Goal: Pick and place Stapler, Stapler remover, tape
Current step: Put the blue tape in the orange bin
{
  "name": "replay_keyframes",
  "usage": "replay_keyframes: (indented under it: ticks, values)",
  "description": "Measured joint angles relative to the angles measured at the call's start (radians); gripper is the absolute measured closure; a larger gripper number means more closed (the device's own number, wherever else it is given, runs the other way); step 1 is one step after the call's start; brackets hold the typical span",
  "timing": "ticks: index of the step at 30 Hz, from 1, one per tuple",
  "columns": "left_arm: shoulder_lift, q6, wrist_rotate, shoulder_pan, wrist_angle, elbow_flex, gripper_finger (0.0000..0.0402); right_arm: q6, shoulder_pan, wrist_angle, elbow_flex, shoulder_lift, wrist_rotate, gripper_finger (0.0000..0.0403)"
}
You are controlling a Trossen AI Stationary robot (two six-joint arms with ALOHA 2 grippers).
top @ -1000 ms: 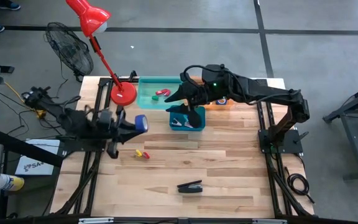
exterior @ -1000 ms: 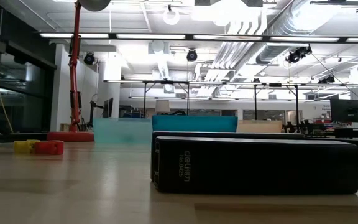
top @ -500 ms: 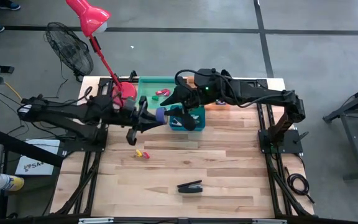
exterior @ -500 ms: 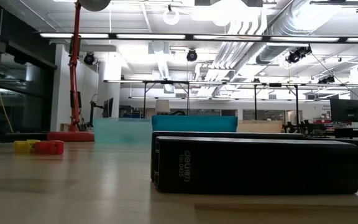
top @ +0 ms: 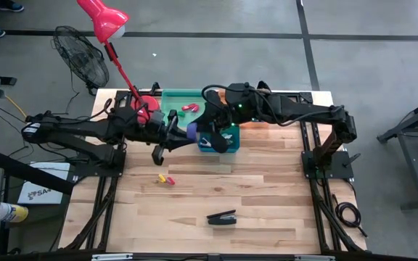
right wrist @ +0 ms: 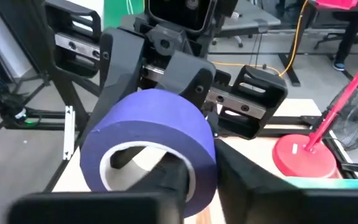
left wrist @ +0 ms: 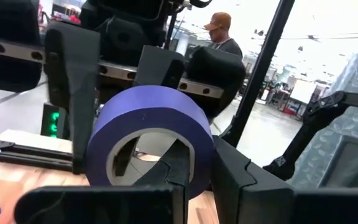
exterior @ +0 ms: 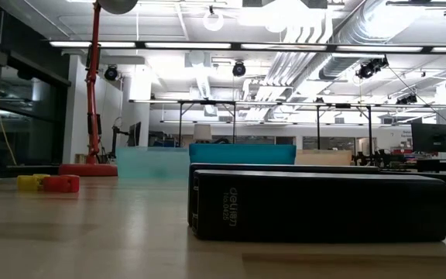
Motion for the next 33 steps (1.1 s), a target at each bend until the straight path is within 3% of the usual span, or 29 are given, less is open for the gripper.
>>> replay_keyframes:
  ticks: [1,4,13,18,25,29,33]
  values:
    - [0.000,-0.003,-0.004,0.000,0.001,0.000,0.0371,0.000,0.000,0.000,0.000,0.000,0.002,0.0367]
    - [0.000,-0.028,-0.027,0.000,-0.010,0.000,0.0355,0.002,-0.002,-0.003,0.000,0.000,0.007,0.0372]
    - [0.000,-0.065,-0.149,-0.004,-0.109,0.000,0.0198,0.049,-0.025,-0.093,0.000,-0.001,0.071,0.0372]
    - [-0.016,-0.081,-0.264,-0.004,-0.219,0.000,0.0135,0.096,-0.073,-0.189,0.000,-0.001,0.128,0.0372]
    - [-0.064,-0.136,-0.438,-0.003,-0.423,-0.001,0.0114,0.106,-0.193,-0.372,0.000,-0.001,0.226,0.0372]
    - [-0.072,-0.142,-0.454,-0.003,-0.457,-0.001,0.0113,0.093,-0.286,-0.447,0.000,0.013,0.254,0.0372]
    - [-0.072,-0.143,-0.457,-0.003,-0.473,-0.001,0.0113,0.048,-0.369,-0.467,0.001,0.066,0.205,0.0372]
